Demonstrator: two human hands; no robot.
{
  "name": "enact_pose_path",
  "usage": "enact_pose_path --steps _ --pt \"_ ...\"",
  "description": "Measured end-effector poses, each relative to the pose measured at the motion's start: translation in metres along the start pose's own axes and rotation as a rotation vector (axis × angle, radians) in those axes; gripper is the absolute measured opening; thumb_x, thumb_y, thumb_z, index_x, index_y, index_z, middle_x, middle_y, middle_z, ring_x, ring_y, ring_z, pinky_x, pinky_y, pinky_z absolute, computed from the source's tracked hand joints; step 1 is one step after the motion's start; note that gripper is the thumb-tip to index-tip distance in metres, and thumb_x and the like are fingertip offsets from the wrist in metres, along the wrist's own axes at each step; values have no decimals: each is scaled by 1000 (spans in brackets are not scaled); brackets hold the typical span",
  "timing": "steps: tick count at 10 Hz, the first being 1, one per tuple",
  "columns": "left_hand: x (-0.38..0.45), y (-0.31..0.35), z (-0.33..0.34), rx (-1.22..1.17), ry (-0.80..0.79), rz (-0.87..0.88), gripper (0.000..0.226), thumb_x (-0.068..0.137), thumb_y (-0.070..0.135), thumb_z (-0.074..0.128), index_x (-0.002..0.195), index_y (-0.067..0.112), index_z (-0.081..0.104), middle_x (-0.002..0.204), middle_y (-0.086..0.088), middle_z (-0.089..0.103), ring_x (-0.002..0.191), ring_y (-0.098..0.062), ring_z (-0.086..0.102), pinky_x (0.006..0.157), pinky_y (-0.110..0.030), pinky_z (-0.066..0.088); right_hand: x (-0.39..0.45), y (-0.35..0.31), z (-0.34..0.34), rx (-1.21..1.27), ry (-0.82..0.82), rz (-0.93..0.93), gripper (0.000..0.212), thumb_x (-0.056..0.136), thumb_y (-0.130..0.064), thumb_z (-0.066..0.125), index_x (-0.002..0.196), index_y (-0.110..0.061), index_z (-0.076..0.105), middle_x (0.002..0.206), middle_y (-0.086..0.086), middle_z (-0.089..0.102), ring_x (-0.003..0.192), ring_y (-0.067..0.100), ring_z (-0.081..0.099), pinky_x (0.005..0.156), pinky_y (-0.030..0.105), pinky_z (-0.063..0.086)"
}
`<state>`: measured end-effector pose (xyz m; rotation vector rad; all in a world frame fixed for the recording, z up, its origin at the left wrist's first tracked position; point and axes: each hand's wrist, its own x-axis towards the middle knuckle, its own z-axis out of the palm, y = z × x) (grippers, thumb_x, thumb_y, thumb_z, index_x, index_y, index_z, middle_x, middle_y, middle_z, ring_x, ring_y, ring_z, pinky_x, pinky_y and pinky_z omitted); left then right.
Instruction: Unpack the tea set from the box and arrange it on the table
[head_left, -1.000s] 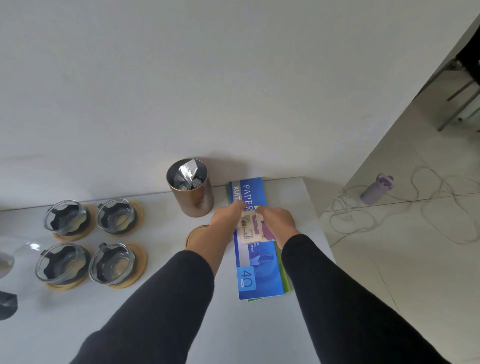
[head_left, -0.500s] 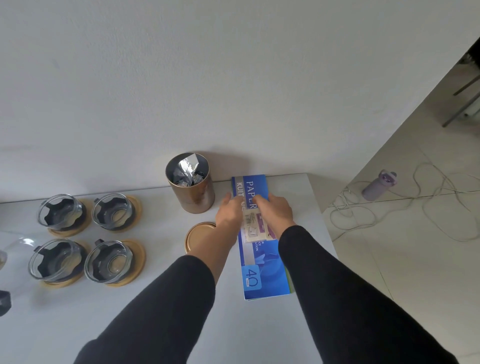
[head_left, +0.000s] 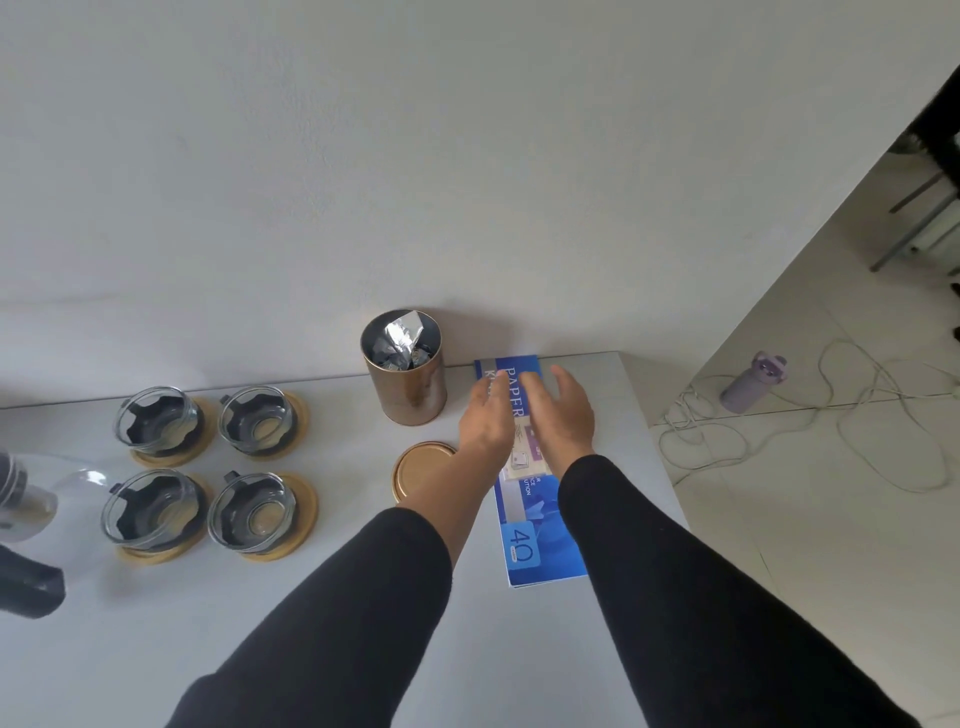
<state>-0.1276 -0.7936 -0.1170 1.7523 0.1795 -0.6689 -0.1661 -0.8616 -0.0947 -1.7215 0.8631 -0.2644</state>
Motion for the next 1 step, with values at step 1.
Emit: enact_pose_path --steps 1 --pt "-18 8 -13 -19 -24 65 52 99 52 24 138 22 39 117 -1 58 92 -15 59 72 -23 42 -19 -13 -1 17 64 -31 34 93 -28 53 120 -7 56 111 3 55 87 9 43 81 21 34"
